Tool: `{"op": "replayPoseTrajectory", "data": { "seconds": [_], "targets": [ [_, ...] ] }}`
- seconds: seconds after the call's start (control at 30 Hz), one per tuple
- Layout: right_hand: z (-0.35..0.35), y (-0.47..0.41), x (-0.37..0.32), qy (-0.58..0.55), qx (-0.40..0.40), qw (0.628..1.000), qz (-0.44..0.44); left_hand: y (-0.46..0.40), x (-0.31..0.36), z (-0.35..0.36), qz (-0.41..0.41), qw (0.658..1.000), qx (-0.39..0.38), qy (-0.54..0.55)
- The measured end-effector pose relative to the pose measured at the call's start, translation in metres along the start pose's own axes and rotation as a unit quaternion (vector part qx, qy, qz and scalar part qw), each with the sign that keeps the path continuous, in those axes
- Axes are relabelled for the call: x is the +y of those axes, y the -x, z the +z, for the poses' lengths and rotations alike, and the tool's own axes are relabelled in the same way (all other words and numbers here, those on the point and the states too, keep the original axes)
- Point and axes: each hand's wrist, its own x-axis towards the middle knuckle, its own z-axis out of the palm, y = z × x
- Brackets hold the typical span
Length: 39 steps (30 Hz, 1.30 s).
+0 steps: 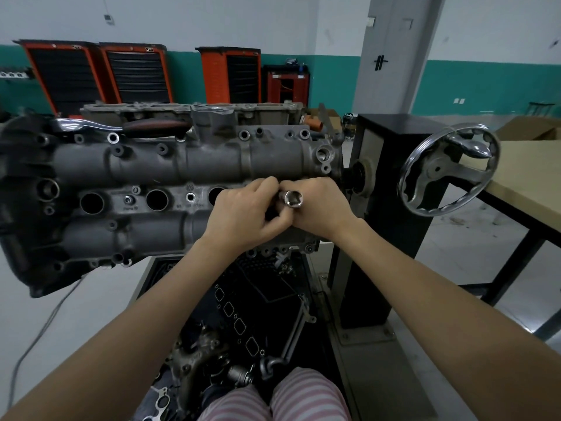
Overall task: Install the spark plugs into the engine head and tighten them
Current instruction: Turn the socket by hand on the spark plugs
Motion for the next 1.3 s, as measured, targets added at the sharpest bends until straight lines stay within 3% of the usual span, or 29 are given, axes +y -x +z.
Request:
{"op": "replayPoseTrajectory", "data": {
  "seconds": [0.17, 0.4, 0.63, 0.9, 1.3],
  "targets": [
    [-0.001, -0.0004, -0.0012, -0.009, 0.02, 1.0, 0.0, -0.0001, -0.0061, 0.0036, 0.025, 0.999, 0.03, -0.023],
    [-0.002, -0.0012, -0.0018, -0.012, -0.019, 1.0, -0.001, 0.0008, -0.0015, 0.0002, 0.003, 1.0, 0.008, 0.01],
    [0.0012, 0.0011, -0.0016, -0.023, 0.018, 1.0, -0.002, -0.0005, -0.0044, 0.0018, 0.021, 0.999, 0.037, -0.03],
    [-0.0014, 0.0004, -0.0028, -0.025, 0.013, 1.0, 0.013, 0.0005, 0.0007, -0.0026, 0.003, 1.0, -0.017, 0.008],
    [0.0, 0.0008, -0.0011, -0.02, 0.022, 0.999, 0.014, 0.0016, -0.007, 0.0028, 0.006, 1.0, 0.007, -0.018]
  ]
}}
